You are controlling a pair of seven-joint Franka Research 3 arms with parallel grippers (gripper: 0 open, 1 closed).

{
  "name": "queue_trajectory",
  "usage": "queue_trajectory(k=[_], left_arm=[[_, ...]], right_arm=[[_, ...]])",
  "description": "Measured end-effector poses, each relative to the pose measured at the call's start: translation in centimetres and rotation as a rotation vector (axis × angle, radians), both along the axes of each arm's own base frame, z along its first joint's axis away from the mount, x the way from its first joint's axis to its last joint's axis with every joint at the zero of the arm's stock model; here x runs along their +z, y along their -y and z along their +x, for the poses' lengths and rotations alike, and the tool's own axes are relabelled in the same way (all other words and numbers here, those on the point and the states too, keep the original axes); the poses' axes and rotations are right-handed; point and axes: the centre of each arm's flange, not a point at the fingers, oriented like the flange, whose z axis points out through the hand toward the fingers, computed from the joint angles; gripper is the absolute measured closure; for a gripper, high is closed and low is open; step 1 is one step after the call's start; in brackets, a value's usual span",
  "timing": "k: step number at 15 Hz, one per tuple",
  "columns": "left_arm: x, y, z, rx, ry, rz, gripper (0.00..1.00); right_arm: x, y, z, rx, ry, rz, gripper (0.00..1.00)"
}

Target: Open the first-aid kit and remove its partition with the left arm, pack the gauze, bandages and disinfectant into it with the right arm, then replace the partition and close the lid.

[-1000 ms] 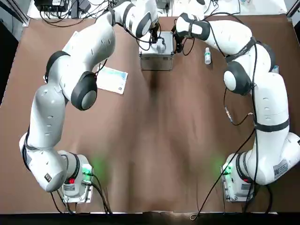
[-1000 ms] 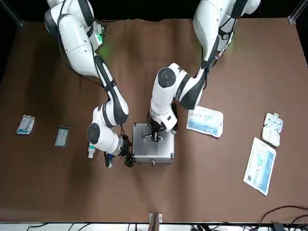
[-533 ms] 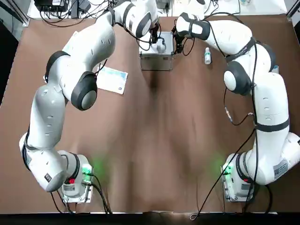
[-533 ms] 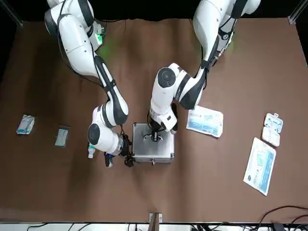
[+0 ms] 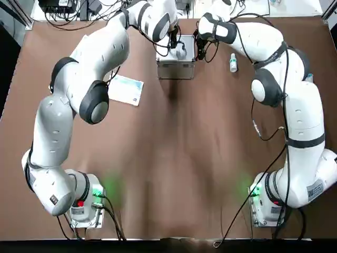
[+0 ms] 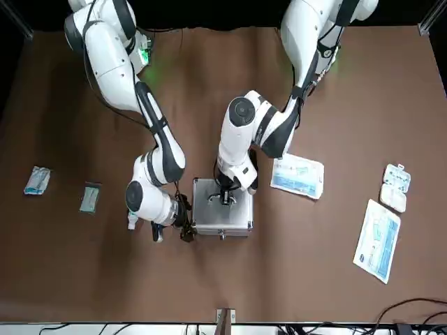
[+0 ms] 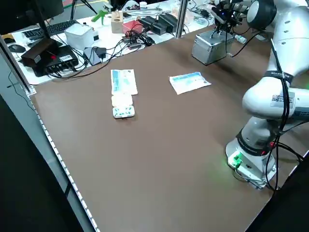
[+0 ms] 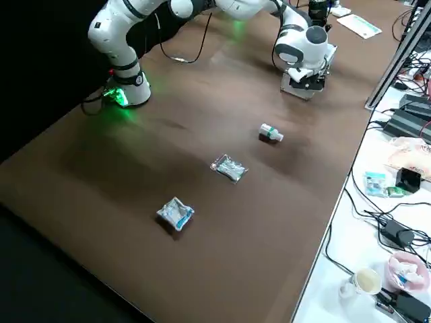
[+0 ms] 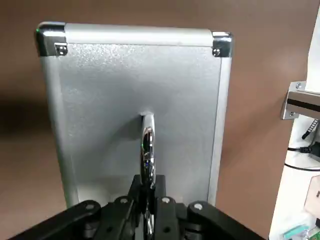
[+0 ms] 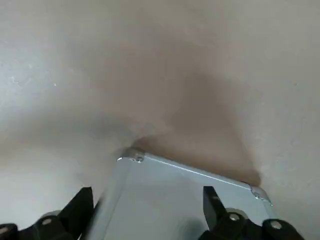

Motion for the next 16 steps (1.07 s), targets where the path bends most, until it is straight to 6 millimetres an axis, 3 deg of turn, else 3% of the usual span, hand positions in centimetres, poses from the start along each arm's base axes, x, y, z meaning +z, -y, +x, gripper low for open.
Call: queue_trajectory(k=[5, 16], left_arm=[[1.9, 0.0, -0.7, -0.013, -0.018, 0.009, 0.87], [3.8, 0.1, -1.9, -0.050, -0.057, 0.037, 0.87]], right_arm=[[-0.1, 0.0, 0.0, -0.010, -0.005, 0.011, 0.04], [-0.1, 0.0, 0.1, -0.015, -0.009, 0.019, 0.04]])
